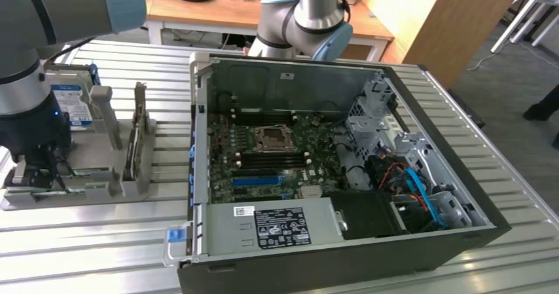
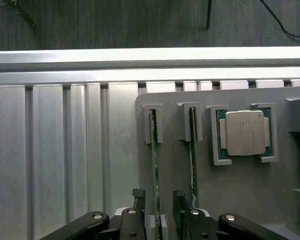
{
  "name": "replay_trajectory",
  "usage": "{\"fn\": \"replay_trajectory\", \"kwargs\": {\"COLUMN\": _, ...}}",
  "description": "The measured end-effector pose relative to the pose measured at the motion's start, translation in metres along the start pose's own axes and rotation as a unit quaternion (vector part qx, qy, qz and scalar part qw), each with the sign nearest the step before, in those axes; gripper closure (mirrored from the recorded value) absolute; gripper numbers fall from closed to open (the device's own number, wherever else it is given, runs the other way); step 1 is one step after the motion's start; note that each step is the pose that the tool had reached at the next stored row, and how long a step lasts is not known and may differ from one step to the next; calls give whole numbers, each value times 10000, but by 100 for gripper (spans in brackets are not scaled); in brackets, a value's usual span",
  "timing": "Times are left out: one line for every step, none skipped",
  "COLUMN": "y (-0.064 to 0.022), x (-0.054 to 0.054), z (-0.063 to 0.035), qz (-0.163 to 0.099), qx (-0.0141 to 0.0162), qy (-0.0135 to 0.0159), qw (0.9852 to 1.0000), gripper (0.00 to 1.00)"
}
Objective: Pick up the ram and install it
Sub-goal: 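Pick up the ram and move it above insertion slot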
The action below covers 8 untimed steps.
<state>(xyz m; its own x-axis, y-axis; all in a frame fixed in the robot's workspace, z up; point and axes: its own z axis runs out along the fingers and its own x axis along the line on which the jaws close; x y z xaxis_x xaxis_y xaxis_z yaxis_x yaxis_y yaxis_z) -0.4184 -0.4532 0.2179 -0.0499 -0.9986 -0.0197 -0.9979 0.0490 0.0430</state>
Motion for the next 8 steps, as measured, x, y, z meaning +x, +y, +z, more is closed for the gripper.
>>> {"fn": "replay_trajectory", "kwargs": {"y": 0, "x": 0, "z": 8, "qz": 0, "qx": 0, "qy": 0, "qw": 10000, "gripper": 64}}
{"fn": "replay_trajectory", "kwargs": {"y": -1, "x": 0, "z": 16, "qz": 0, "qx": 0, "qy": 0, "qw": 10000, "gripper": 64}}
{"fn": "replay_trajectory", "kwargs": {"y": -1, "x": 1, "z": 24, "qz": -1, "qx": 0, "qy": 0, "qw": 10000, "gripper": 64}}
{"fn": "replay_trajectory", "kwargs": {"y": -1, "x": 1, "z": 32, "qz": -1, "qx": 0, "qy": 0, "qw": 10000, "gripper": 64}}
{"fn": "replay_trajectory", "kwargs": {"y": -2, "x": 1, "z": 39, "qz": -2, "qx": 0, "qy": 0, "qw": 10000, "gripper": 64}}
{"fn": "replay_trajectory", "kwargs": {"y": -2, "x": 1, "z": 46, "qz": -2, "qx": 0, "qy": 0, "qw": 10000, "gripper": 64}}
{"fn": "replay_trajectory", "kwargs": {"y": -2, "x": 2, "z": 50, "qz": -3, "qx": -1, "qy": 1, "qw": 10000, "gripper": 64}}
{"fn": "replay_trajectory", "kwargs": {"y": -2, "x": 1, "z": 52, "qz": -4, "qx": -1, "qy": 1, "qw": 10000, "gripper": 64}}
